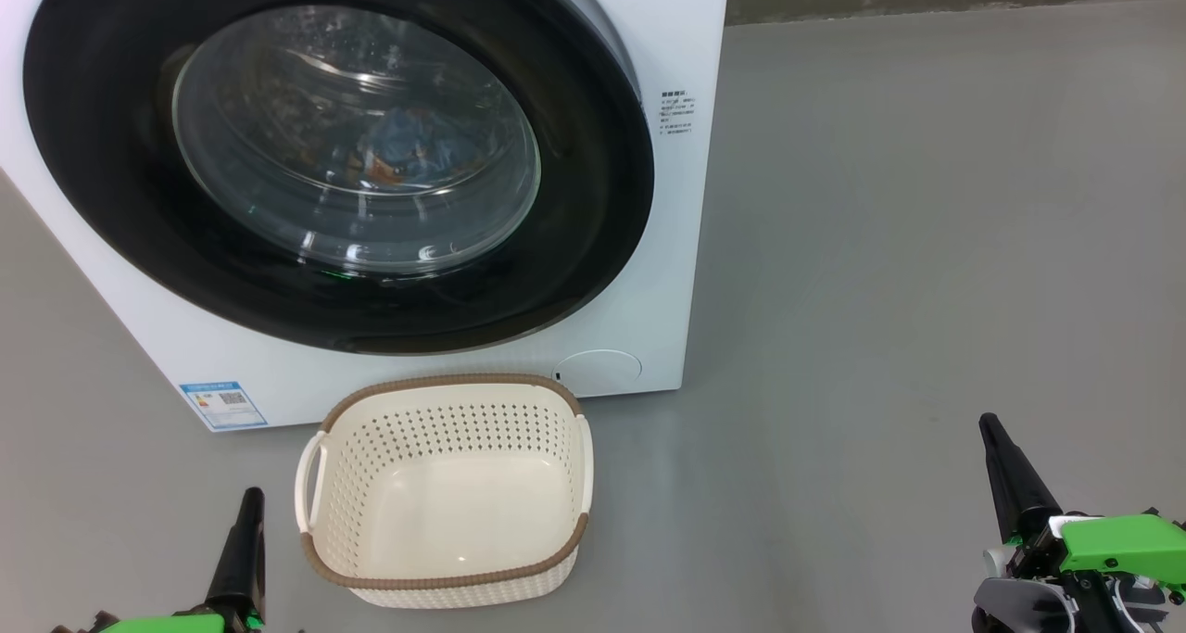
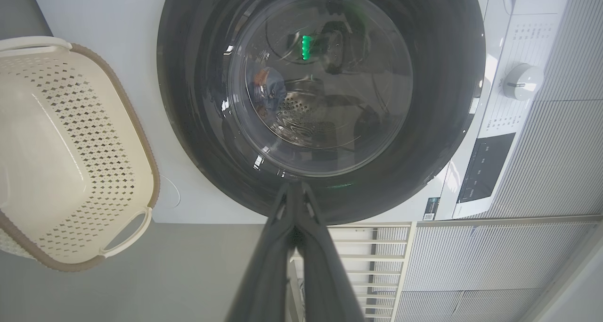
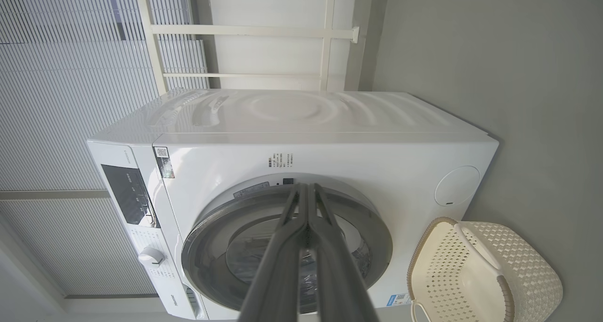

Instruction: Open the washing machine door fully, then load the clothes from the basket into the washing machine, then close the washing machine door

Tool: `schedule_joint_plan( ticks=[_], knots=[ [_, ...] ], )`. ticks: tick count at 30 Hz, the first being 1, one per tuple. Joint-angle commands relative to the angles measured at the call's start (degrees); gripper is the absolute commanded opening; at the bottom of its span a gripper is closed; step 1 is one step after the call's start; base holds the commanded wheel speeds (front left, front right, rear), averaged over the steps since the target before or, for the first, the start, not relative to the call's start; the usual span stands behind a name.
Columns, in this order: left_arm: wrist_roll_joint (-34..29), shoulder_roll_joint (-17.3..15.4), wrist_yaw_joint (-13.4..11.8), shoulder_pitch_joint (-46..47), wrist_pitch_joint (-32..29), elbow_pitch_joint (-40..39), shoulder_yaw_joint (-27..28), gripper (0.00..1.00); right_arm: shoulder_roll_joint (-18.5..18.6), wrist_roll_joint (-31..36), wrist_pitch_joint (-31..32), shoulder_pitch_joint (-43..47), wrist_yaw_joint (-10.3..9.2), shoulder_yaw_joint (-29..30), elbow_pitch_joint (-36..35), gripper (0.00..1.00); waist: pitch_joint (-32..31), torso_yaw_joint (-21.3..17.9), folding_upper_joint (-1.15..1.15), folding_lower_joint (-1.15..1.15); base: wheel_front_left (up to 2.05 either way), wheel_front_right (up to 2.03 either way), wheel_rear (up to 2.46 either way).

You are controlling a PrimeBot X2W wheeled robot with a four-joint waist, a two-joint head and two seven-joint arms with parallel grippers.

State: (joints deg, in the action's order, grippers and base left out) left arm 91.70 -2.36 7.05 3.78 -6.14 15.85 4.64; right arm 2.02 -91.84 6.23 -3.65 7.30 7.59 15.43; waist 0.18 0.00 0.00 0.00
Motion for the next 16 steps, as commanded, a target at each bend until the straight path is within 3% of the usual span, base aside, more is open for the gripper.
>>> schedule_joint_plan(
  ticks=[1,16],
  knots=[
    [0.5,-0.5,0.4,2.4,-0.4,-1.8,1.9,0.0,0.9,-0.3,0.3,-2.5,0.19,-1.1,-1.4,0.0,0.0,0.0,0.0,0.0,0.0,0.0,0.0],
    [0.5,-0.5,0.4,2.4,-0.3,-1.8,1.9,0.0,0.9,-0.3,0.2,-2.5,0.19,-1.1,-1.4,0.0,0.0,0.0,0.0,0.0,0.0,0.0,0.0]
  ],
)
